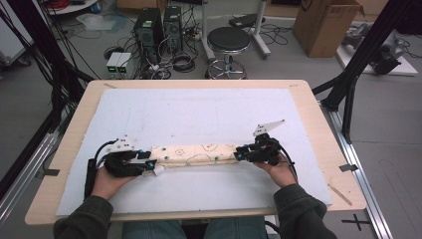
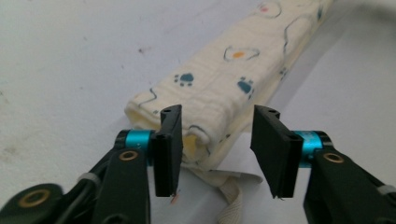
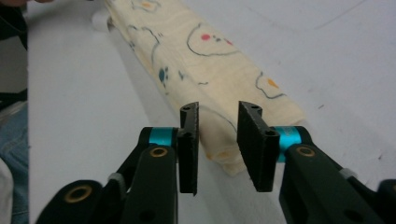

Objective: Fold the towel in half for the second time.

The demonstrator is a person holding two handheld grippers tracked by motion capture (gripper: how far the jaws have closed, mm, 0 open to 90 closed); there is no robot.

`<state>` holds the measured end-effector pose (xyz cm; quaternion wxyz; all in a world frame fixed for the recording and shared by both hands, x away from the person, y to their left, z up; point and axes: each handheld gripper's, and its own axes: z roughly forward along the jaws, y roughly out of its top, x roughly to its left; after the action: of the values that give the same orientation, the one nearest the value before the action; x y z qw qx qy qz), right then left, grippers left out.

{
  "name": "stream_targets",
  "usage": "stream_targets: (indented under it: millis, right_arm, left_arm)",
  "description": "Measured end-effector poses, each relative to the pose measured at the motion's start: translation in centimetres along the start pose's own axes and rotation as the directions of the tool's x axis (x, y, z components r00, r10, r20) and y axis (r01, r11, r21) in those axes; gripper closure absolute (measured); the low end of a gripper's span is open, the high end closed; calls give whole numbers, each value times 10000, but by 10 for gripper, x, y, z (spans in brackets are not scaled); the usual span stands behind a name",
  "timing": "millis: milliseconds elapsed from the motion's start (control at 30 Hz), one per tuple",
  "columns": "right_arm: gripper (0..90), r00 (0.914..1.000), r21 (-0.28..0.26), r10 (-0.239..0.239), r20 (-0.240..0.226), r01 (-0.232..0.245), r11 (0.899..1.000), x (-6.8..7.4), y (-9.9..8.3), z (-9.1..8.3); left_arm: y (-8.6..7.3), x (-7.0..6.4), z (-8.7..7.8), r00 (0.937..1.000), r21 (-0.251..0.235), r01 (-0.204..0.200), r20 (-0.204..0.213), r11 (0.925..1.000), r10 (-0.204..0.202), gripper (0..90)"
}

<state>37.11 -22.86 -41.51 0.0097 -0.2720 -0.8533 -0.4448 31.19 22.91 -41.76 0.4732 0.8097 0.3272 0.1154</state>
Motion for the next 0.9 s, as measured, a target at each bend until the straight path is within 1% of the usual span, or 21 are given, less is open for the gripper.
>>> stream_targets:
  millis: [33, 67, 133, 167, 200, 233, 300, 333, 367, 433, 467, 500, 600, 633, 700, 733, 767, 833, 900]
  right_arm:
    - [669, 9999, -210, -16, -125, 14, 9998, 1, 3, -4]
    - [669, 9999, -369, -99, -136, 94, 9993, 2, 5, -7]
    - [681, 9998, -430, -147, -134, 141, 9990, 5, 11, -9]
    - [692, 9998, -488, -171, -118, 165, 9987, 6, 15, -8]
    - [700, 9997, -495, -235, -101, 230, 9985, 7, 18, -6]
    - [706, 9995, -440, -305, -117, 300, 9986, 8, 22, -3]
    - [722, 9987, -339, -458, -227, 450, 9984, 12, 29, 8]
    - [730, 9983, -297, -525, -259, 517, 9982, 13, 32, 13]
    - [738, 9977, -186, -609, -300, 604, 9980, 15, 35, 21]
    - [742, 9961, -76, -761, -455, 758, 9971, 18, 41, 34]
    - [744, 9957, 11, -778, -497, 780, 9970, 20, 42, 38]
    - [748, 9950, 95, -777, -632, 784, 9969, 21, 44, 45]
    - [761, 9935, 364, -791, -817, 823, 9959, 23, 46, 58]
    - [765, 9932, 516, -739, -897, 788, 9956, 23, 45, 62]
    - [767, 9919, 813, -865, -936, 942, 9922, 24, 43, 69]
    - [767, 9911, 949, -912, -971, 1004, 9904, 25, 43, 71]
    - [769, 9906, 1000, -947, -989, 1046, 9895, 25, 41, 72]
    - [769, 9913, 1139, -925, -941, 1030, 9881, 25, 38, 74]
    - [768, 9917, 1263, -934, -889, 1042, 9865, 24, 34, 74]
  left_arm:
    - [3, 0, -2, 10000, -119, -11, 45, 9999, 11, 504]
    - [6, 0, -3, 10000, -254, 12, 43, 9997, -11, 505]
    - [12, -1, -3, 9999, -359, 12, 157, 9994, -6, 507]
    - [15, -2, -2, 9998, -434, -28, 175, 9991, 36, 527]
    - [18, -3, 0, 9998, -453, -89, 154, 9989, 96, 576]
    - [21, -5, 3, 9998, -446, -148, 149, 9989, 155, 655]
    - [25, -9, 12, 9997, -399, -195, 163, 9990, 202, 749]
    - [28, -11, 18, 9995, -230, -295, 101, 9993, 297, 788]
    - [29, -12, 24, 9993, -52, -347, 103, 9994, 348, 809]
    - [31, -14, 33, 9991, 140, -380, 204, 9992, 377, 842]
    - [32, -15, 39, 9987, 376, -461, 227, 9982, 453, 849]
    - [32, -16, 43, 9988, 484, -448, 215, 9978, 438, 853]
    - [31, -16, 52, 9982, 820, -532, 314, 9952, 508, 863]
    - [30, -16, 54, 9981, 1099, -567, 320, 9923, 535, 864]
    - [28, -17, 57, 9968, 1404, -753, 385, 9872, 705, 864]
    - [27, -17, 56, 9965, 1524, -783, 405, 9852, 730, 864]
    - [25, -18, 56, 9967, 1501, -737, 451, 9859, 676, 864]
    - [21, -16, 55, 9965, 1564, -717, 536, 9851, 640, 864]
    - [16, -15, 54, 9968, 1711, -665, 553, 9830, 578, 861]
